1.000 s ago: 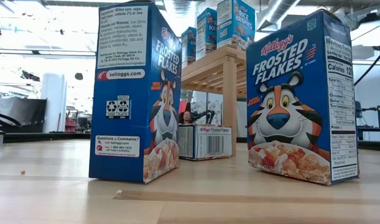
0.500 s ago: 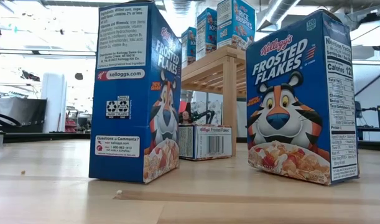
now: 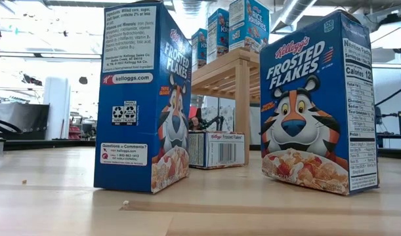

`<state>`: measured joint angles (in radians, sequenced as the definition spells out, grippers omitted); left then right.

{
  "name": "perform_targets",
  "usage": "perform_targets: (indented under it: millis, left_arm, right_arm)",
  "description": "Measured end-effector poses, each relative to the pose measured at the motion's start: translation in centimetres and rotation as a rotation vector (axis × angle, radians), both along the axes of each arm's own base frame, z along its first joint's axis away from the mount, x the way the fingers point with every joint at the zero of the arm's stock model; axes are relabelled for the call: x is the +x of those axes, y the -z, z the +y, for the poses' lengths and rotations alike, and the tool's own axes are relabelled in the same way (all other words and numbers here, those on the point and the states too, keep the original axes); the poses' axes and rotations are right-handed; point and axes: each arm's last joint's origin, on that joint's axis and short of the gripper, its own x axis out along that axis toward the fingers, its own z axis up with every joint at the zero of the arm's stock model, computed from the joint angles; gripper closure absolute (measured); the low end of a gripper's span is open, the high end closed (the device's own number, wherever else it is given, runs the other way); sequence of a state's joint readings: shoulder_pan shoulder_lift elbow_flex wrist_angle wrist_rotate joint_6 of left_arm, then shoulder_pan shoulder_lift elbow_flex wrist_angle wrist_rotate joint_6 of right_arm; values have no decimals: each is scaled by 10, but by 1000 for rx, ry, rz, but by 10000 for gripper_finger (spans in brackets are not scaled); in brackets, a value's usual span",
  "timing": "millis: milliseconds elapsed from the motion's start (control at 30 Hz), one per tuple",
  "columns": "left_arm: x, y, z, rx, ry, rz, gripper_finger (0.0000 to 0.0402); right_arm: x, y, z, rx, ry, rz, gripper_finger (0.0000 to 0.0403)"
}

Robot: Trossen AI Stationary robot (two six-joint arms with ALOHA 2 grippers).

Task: Stack cereal on shelf
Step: Put the top green cereal box on the shelf

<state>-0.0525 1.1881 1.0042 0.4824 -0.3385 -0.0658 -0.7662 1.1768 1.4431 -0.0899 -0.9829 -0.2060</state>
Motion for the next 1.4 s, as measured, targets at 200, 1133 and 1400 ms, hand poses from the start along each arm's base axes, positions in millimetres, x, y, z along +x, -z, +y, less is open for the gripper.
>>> perform_targets:
  millis: [200,1133,1400]
  left_arm:
    - [0,0,7,-4,-35,0,168]
    - [-2,5,48,-31,-184,45,168]
    - [-4,6,60,-34,-228,54,168]
  right_arm:
    - [2,38,-35,57,-15,41,210]
    - [34,160,-130,246,-189,162,210]
    - [-14,148,-145,275,-161,179,210]
